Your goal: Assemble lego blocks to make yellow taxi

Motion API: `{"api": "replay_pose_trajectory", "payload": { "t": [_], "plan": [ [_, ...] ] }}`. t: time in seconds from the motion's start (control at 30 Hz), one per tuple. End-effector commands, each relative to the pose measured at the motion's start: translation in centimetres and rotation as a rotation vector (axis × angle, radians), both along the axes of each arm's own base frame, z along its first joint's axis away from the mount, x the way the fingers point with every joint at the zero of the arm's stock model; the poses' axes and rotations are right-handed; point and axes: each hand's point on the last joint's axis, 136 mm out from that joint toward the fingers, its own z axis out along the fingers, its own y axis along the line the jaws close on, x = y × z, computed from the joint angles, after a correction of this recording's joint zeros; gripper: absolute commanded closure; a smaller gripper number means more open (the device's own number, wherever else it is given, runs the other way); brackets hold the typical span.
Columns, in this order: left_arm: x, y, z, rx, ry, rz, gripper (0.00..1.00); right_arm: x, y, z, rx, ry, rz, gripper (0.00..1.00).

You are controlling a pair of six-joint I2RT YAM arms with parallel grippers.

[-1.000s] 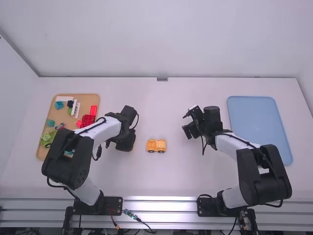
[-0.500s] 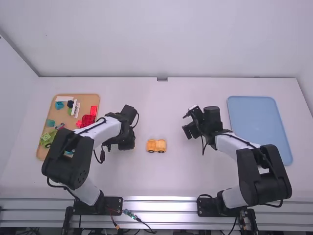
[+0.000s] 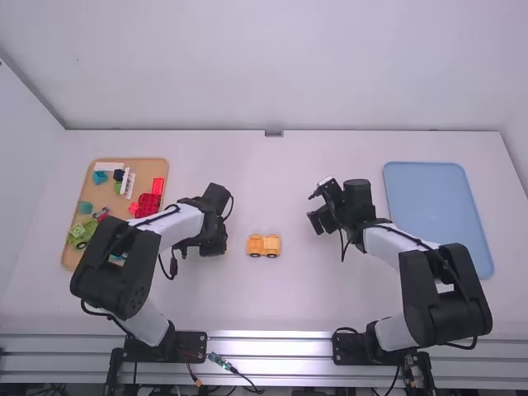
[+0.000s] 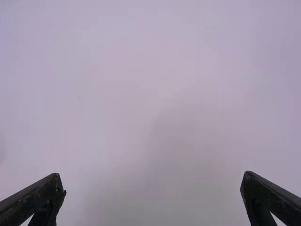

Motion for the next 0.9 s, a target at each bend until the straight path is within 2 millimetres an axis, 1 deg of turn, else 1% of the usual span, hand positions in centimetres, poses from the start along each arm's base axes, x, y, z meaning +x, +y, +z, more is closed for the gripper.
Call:
{"api": "replay_pose_trajectory", "payload": {
  "t": [0.0, 0.03, 0.07, 0.1, 0.13, 0.17, 0.2, 0.23, 0.3, 0.33, 0.37, 0.43, 0.5, 0.53, 0.67, 0.77, 0.87],
  "plan": [
    [-0.8, 0.4, -0.4, 0.012, 0.017, -0.003, 0.94, 0.0, 0.1, 0.7, 0.012, -0.015, 0.001, 0.01],
    [-0.8, 0.4, -0.4, 0.012, 0.016, -0.003, 0.93, 0.0, 0.1, 0.7, 0.012, -0.015, 0.001, 0.01],
    [-0.7, 0.4, -0.4, 0.01, 0.008, -0.002, 0.86, 0.0, 0.1, 0.7, 0.011, -0.014, 0.001, 0.01],
    [-0.6, 0.3, -0.5, 0.007, 0.002, -0.002, 0.75, 0.0, 0.1, 0.7, 0.012, -0.014, 0.001, 0.01],
    [-0.5, 0.2, -0.5, 0.002, -0.001, -0.002, 0.59, 0.0, 0.1, 0.7, 0.011, -0.014, 0.001, 0.01],
    [-0.5, 0.2, -0.5, -0.003, -0.001, -0.003, 0.48, 0.0, 0.1, 0.7, 0.011, -0.014, 0.001, 0.01],
    [-0.6, -0.3, -0.6, -0.032, 0.002, -0.007, 0.37, 0.0, 0.1, 0.7, 0.011, -0.014, 0.001, 0.01],
    [-0.7, -0.6, -0.7, -0.049, 0.005, -0.01, 0.3, 0.0, 0.1, 0.7, 0.011, -0.014, 0.001, 0.01],
    [-0.7, -0.8, -0.8, -0.07, 0.004, -0.006, 0.25, 0.0, 0.1, 0.7, 0.011, -0.014, 0.001, 0.01],
    [-0.7, -0.8, -0.8, -0.07, 0.002, -0.006, 0.24, 0.0, 0.1, 0.7, 0.011, -0.014, 0.001, 0.01],
    [-0.6, -0.5, -0.9, -0.06, -0.007, -0.003, 0.21, 0.0, 0.1, 0.7, 0.011, -0.014, 0.001, 0.01],
    [-0.4, -0.3, -1.0, -0.039, -0.021, -0.005, 0.18, 0.0, 0.1, 0.7, 0.011, -0.015, 0.001, 0.01],
    [-0.3, 0.1, -1.0, -0.018, -0.028, 0.001, 0.09, 0.0, 0.1, 0.7, 0.011, -0.015, 0.001, 0.01],
    [-0.1, 0.2, -0.9, -0.019, -0.032, 0.003, 0.01, 0.0, 0.1, 0.7, 0.011, -0.015, 0.001, 0.01],
    [0.7, -0.1, -0.5, -0.019, -0.058, -0.076, 0.01, 0.0, 0.1, 0.7, 0.011, -0.015, 0.001, 0.01],
    [1.7, 0.0, 0.6, 0.012, -0.081, -0.141, 0.01, 0.0, 0.1, 0.7, 0.011, -0.015, 0.001, 0.01],
    [3.0, 0.4, 2.3, 0.066, -0.112, -0.266, 0.01, 0.0, 0.1, 0.7, 0.01, -0.015, 0.002, 0.01]
  ]
}}
